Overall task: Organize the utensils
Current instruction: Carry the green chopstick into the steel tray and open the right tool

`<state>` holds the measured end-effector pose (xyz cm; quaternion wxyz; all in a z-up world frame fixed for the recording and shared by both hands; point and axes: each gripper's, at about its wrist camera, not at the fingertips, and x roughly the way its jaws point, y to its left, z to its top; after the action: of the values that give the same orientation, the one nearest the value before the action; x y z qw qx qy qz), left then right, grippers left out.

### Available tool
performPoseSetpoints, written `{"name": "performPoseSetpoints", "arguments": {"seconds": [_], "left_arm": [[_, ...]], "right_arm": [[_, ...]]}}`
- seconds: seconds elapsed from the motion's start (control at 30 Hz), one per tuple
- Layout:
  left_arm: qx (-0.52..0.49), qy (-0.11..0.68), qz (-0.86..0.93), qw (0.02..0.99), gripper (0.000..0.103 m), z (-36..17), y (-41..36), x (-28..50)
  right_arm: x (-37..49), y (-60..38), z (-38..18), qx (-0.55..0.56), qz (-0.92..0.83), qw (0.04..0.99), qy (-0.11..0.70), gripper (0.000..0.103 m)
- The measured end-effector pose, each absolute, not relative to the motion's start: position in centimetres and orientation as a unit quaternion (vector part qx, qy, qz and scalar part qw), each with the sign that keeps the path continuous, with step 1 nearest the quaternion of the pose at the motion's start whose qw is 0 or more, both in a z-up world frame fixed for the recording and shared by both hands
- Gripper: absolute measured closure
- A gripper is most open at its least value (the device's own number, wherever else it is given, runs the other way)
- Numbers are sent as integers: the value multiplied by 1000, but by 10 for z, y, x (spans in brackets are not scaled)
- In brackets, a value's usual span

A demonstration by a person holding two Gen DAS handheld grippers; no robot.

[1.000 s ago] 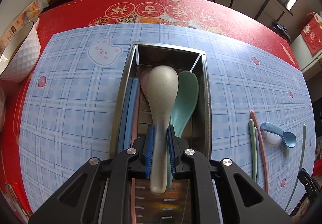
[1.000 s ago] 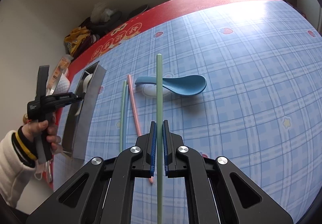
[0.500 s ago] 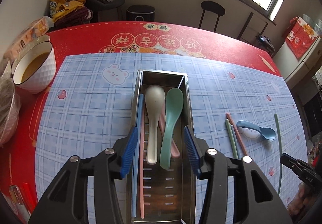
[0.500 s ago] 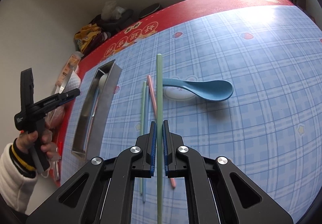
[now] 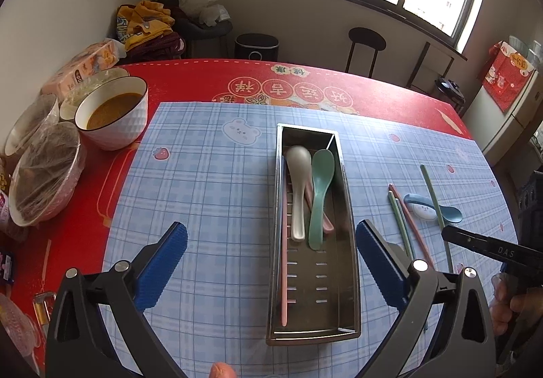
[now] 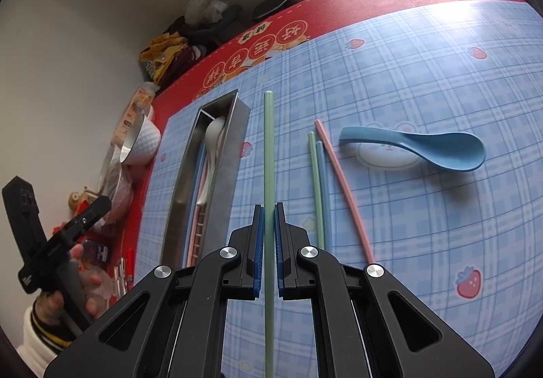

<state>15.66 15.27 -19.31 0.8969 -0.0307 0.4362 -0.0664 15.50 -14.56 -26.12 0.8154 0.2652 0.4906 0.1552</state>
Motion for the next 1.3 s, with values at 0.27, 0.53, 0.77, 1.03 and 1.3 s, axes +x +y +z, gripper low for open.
{"name": "performPoseSetpoints", "arguments": {"seconds": [0.27, 0.53, 0.77, 1.03, 1.3], "left_arm": [[-37, 431, -59, 900, 6, -202, 174, 149], [-68, 425, -54, 901, 6, -207, 198, 140], [-78, 429, -40, 899, 6, -212, 215, 128], [-84, 431, -22, 898, 6, -215, 228, 120], [-89, 427, -27, 900, 6, -210, 226, 114]], "right_arm": [[183, -95, -261, 282, 164, 801, 501, 97], [221, -34, -271, 271, 173, 786, 529, 97], [240, -4, -291, 266, 163, 774, 551, 97], [242, 11, -306, 270, 160, 761, 569, 97], [241, 13, -307, 282, 173, 749, 574, 95]]}}
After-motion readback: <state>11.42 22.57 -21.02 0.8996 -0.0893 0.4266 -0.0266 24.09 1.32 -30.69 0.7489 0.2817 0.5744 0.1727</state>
